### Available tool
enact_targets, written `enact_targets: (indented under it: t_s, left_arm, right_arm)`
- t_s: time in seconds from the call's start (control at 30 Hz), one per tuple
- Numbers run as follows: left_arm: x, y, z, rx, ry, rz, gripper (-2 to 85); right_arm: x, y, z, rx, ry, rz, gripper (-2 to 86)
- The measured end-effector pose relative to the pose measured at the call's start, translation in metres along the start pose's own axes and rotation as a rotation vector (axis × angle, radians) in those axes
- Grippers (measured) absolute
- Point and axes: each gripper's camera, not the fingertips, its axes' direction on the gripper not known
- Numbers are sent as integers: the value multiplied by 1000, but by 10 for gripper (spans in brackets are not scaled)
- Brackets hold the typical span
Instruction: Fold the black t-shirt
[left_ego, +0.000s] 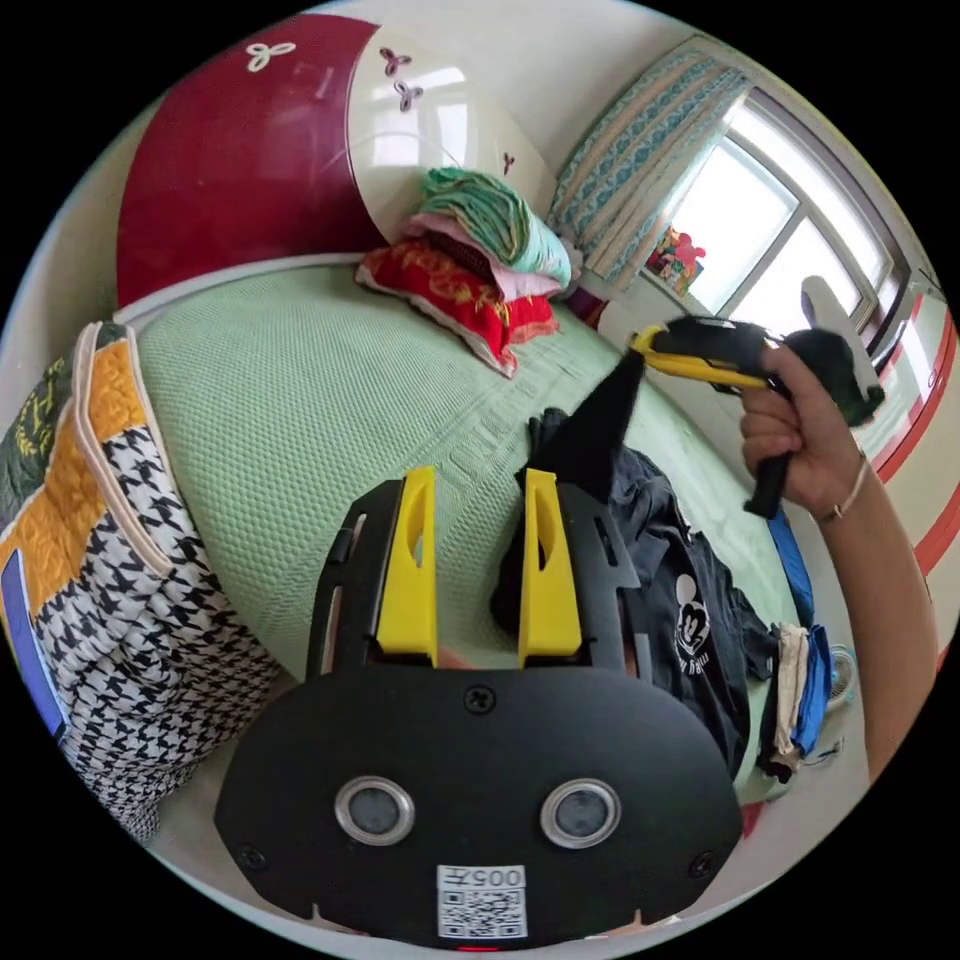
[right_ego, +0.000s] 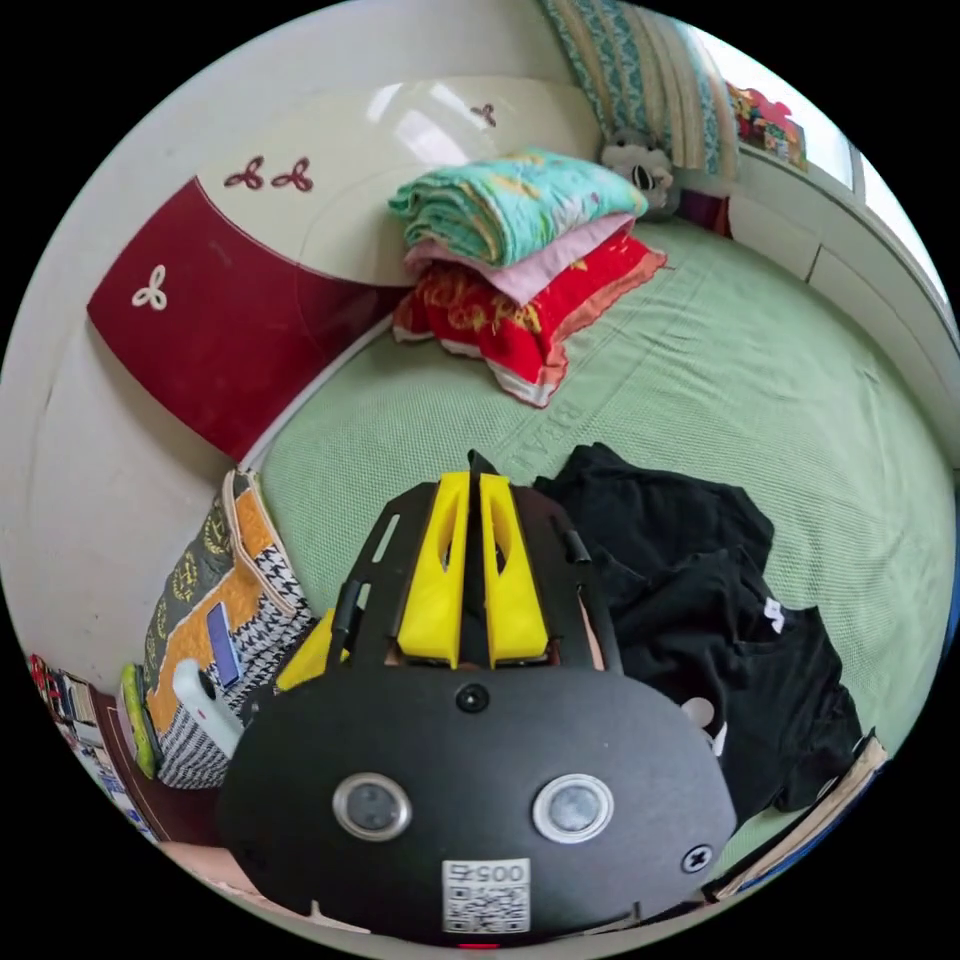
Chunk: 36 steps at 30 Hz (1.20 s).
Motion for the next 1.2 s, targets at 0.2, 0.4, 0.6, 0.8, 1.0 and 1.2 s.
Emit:
enact_targets:
  t_s: [0.2, 0.4, 0.6, 0.8, 1.0, 1.2]
  left_arm:
    - [16, 4, 8, -41, 67, 43, 125]
    - [59, 13, 28, -97, 84, 142, 132]
    - [85, 17, 40, -118, 48, 189, 131]
    - [94, 16, 48, -124, 58, 175, 131]
    - [111, 15, 57, -136, 73, 197, 130]
    - [127, 18, 64, -150, 68, 229, 130]
  right_arm:
    - [97, 109, -86, 108, -44, 73, -2]
    - [189, 190, -69, -127, 176, 255, 40]
    - [123, 174, -50, -136, 113, -33, 90]
    - [52, 134, 2, -139, 146, -269, 105]
    - [46, 121, 59, -242, 262, -243, 48]
    - [35, 142, 5, -68, 203, -234, -7]
